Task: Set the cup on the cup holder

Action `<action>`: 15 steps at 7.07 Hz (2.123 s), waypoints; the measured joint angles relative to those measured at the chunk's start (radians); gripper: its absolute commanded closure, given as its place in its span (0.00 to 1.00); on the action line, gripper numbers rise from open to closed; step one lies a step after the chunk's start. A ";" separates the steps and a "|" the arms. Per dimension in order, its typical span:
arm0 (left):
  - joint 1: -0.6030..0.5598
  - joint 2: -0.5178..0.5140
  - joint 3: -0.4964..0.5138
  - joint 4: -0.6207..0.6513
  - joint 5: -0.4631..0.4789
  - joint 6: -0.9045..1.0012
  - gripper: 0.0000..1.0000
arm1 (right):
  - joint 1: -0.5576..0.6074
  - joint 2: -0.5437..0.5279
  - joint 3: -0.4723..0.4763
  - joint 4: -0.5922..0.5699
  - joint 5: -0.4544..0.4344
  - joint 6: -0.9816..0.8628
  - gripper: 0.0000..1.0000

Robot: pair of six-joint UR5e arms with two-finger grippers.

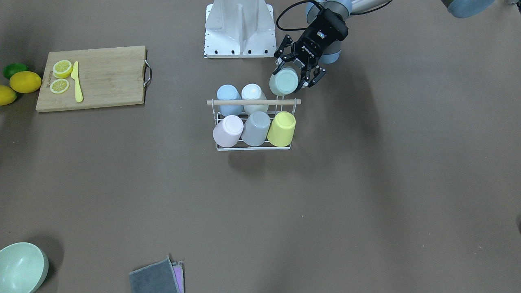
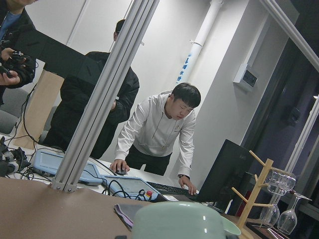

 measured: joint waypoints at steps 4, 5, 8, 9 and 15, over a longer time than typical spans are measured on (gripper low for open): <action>0.008 0.000 0.031 -0.013 0.000 0.000 1.00 | 0.002 0.002 -0.004 0.000 0.011 0.000 0.02; 0.008 0.000 0.044 -0.024 0.000 0.000 1.00 | 0.002 0.004 -0.005 0.000 0.011 0.000 0.02; 0.007 -0.004 0.052 -0.032 0.000 0.010 0.03 | 0.002 0.006 -0.003 0.000 0.011 0.001 0.02; 0.006 -0.006 0.054 -0.034 0.000 0.037 0.02 | 0.002 0.007 -0.004 0.000 0.011 0.001 0.02; -0.046 0.001 0.064 -0.077 -0.003 0.092 0.02 | 0.002 0.012 -0.002 0.001 0.006 0.013 0.01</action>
